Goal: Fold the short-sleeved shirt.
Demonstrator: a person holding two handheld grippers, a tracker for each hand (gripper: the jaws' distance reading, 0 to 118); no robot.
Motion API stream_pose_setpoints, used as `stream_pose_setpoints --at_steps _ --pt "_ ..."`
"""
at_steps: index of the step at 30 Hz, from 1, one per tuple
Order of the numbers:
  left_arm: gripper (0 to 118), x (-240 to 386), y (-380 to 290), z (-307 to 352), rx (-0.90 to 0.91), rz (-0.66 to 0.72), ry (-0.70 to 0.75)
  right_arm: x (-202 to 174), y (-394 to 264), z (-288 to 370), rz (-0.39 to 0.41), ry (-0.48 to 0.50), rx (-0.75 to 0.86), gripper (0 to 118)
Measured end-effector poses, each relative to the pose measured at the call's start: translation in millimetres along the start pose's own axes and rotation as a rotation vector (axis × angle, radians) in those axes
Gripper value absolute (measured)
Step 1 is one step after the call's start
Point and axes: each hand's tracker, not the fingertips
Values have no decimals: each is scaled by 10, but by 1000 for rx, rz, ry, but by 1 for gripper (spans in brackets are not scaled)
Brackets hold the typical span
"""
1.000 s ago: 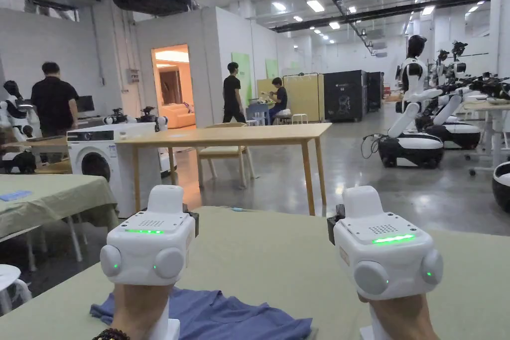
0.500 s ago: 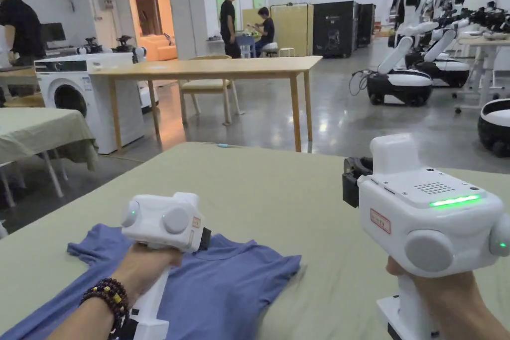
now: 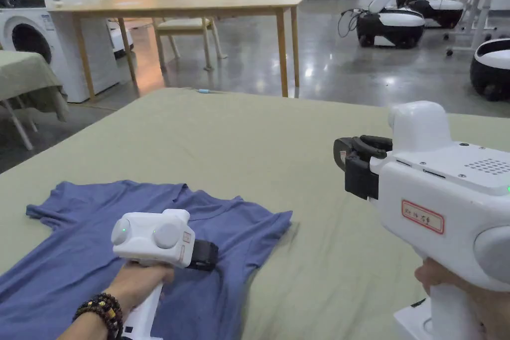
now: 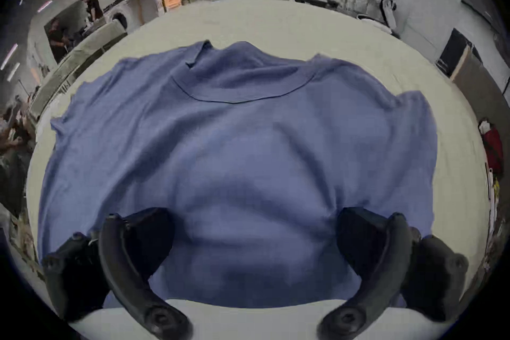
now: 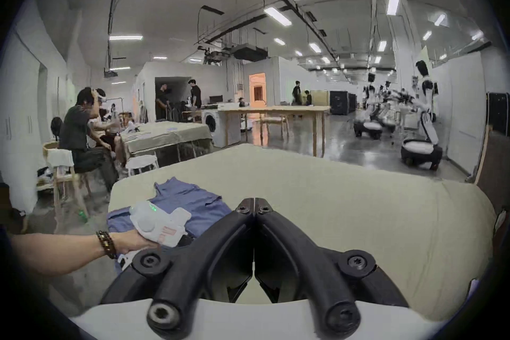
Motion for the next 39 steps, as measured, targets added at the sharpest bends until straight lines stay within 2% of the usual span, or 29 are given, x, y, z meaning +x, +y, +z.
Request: stream_pose_setpoints --at_steps 1,2,4,5,6,8,10,11,13,14,18,20,25,27,30,37,39 --pt "112 -5 36 17 -8 4 -3 11 -13 -23 -27 11 -26 0" --pt "102 13 30 62 -5 4 1 13 -29 -35 -45 11 -33 0" --pt "98 46 -5 153 88 -30 7 22 -57 -42 -46 15 -33 0" --pt "86 60 -23 200 124 -41 -1 11 -71 -40 -41 14 -32 0" --pt "69 79 -35 242 130 -45 11 2 -74 -39 -29 15 -36 0" --pt "42 48 -39 280 129 -34 12 23 -66 -34 -30 48 -57 0" --pt "0 -29 -31 310 185 2 68 46 -62 -20 -47 59 -63 0" --pt "0 -75 -38 333 221 25 111 59 -57 -8 -55 58 -66 0" --pt "0 -202 -32 349 231 125 -11 85 -54 15 -55 56 -69 1" --pt "0 -233 -14 358 235 148 -26 94 -55 21 -49 47 -68 1" --pt "0 -212 63 525 292 126 -104 181 -42 72 -57 22 -61 1" --pt "0 -128 132 747 357 113 -189 237 -25 137 -66 18 -60 1" --pt "0 234 288 1164 428 -17 -195 371 28 399 -64 -7 -43 1" --pt "0 424 342 1282 422 0 -273 432 54 558 -72 -31 -25 1" --pt "0 903 456 1515 472 -50 -374 539 112 857 -88 -58 11 1" --pt "0 2624 554 2189 532 -293 -684 789 235 1742 -59 -170 85 1" --pt "0 3061 497 2333 519 -312 -783 878 245 1995 -63 -204 104 1"
